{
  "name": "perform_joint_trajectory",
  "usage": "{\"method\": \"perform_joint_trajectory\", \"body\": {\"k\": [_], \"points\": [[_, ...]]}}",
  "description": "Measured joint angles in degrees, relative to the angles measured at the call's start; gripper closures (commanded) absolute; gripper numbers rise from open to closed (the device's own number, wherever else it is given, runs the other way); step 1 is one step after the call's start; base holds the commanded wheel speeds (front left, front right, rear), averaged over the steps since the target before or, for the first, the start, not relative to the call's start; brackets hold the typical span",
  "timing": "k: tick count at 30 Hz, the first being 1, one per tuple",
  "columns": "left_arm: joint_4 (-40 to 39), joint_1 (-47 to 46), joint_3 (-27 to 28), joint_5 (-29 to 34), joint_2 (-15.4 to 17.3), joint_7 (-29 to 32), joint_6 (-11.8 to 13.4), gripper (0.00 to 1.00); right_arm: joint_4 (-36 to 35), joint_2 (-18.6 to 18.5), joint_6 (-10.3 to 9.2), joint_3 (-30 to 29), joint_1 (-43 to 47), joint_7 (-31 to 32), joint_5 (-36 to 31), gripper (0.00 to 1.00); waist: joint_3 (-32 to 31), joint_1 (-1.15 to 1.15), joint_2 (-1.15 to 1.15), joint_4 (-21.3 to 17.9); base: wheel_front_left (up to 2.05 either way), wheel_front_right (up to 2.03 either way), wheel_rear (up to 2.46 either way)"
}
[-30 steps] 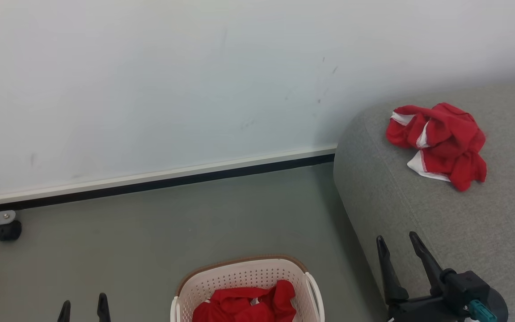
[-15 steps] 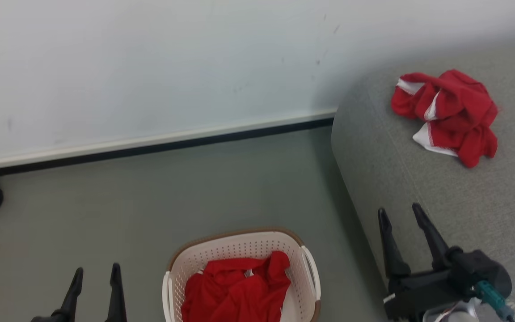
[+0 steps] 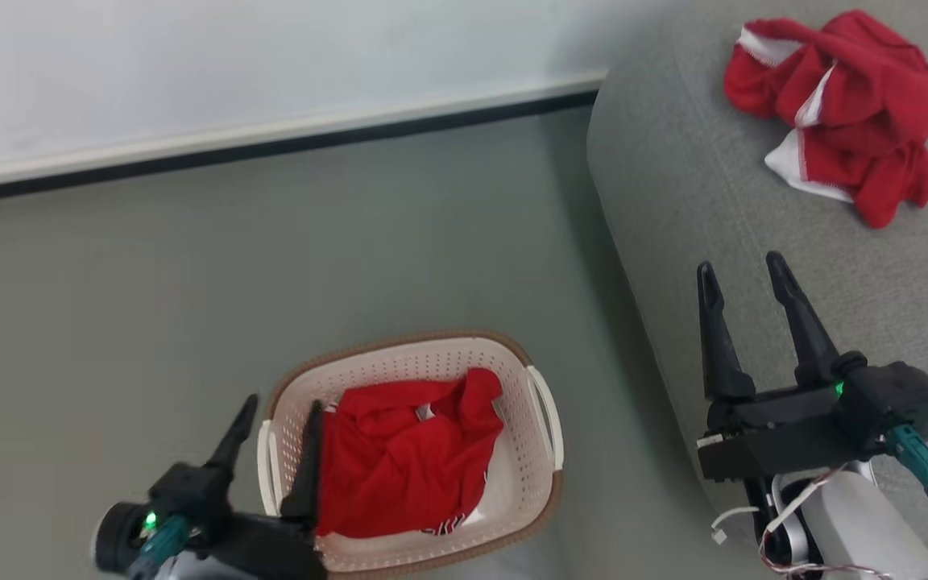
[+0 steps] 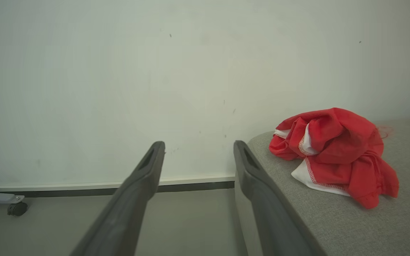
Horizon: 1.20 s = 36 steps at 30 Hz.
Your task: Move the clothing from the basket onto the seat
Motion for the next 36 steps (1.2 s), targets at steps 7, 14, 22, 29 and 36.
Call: {"method": "perform_joint_trajectory", "body": {"k": [7,14,22,29,36], "points": [[5.03,-5.83,-4.81,2.69,-1.29,3.28,-2.25,0.0,-1.34,0.03,0.0,-0.85,-3.64,-0.01,-0.08,0.0,5.87,-0.01,0.0,-1.11,0.0,0.0,0.0],[10.7,-11.37,-8.31,4.46,-2.66,5.73,-3.87,0.0,-2.58,0.46,0.01,-1.19,-8.48,-0.01,-0.49,0.0,11.9,-0.01,0.0,-2.0,0.0,0.0,0.0],[16.69,-18.72,-10.35,7.46,-3.45,7.57,-4.38,0.0,-3.75,1.55,0.59,-0.15,-14.33,-0.01,-1.19,0.0,18.78,-0.01,0.0,-2.77,0.0,0.0,0.0],[21.63,-23.82,-10.56,10.04,-2.58,8.61,-4.38,0.0,-5.24,2.91,0.66,-0.07,-18.48,-0.02,-1.59,0.0,24.76,-0.01,0.01,-3.82,0.0,0.0,0.0],[24.93,-27.67,-10.96,11.44,-1.0,9.21,-4.81,0.0,-7.04,4.0,0.66,-0.18,-21.41,-0.02,-1.59,0.0,29.85,-0.01,0.0,-5.01,0.0,0.0,0.0]]}}
